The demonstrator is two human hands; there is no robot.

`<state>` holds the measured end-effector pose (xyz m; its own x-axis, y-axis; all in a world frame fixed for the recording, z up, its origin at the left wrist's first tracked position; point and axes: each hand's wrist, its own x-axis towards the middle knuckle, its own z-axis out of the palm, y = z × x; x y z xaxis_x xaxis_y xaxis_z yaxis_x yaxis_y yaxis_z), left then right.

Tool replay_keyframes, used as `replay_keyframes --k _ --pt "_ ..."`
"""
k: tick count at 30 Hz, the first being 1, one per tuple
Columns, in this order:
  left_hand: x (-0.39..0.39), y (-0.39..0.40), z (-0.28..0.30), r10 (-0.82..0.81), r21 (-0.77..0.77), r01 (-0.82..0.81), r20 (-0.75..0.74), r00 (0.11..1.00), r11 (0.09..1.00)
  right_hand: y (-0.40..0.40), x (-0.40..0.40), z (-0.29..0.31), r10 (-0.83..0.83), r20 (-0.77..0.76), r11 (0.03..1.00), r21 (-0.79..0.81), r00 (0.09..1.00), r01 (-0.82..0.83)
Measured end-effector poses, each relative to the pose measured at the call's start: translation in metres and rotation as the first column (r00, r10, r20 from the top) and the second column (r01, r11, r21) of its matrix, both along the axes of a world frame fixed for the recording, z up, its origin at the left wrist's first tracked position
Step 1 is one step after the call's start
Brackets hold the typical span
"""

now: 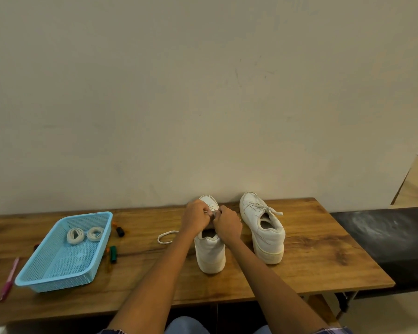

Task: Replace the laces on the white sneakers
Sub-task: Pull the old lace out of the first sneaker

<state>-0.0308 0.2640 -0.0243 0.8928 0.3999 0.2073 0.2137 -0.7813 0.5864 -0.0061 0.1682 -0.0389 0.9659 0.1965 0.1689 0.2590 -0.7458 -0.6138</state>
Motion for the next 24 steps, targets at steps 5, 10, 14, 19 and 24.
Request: replay_keyframes --k 5,10,14,19,24 --pt "-0.004 0.02 0.012 0.384 -0.697 -0.12 0.236 0.893 0.707 -0.002 0.002 -0.001 0.005 0.008 1.0 -0.005 1.0 -0.005" --pt "-0.008 0.049 0.01 0.667 -0.817 -0.418 -0.056 0.743 0.397 -0.002 0.002 -0.003 0.004 0.016 1.0 -0.016 1.0 -0.004" --pt "-0.017 0.043 -0.005 0.591 -0.522 -0.598 -0.205 0.78 0.608 -0.001 0.001 -0.003 -0.002 0.032 1.0 -0.012 0.999 0.002" --pt "-0.01 0.027 -0.004 0.343 -0.405 -0.253 0.169 0.924 0.879 0.0 0.002 -0.004 0.0 0.025 1.0 -0.003 1.0 0.0" --pt "0.001 0.007 0.0 -0.03 -0.182 0.031 0.009 1.0 0.983 0.001 0.003 -0.005 -0.011 0.011 1.0 -0.003 1.0 0.011"
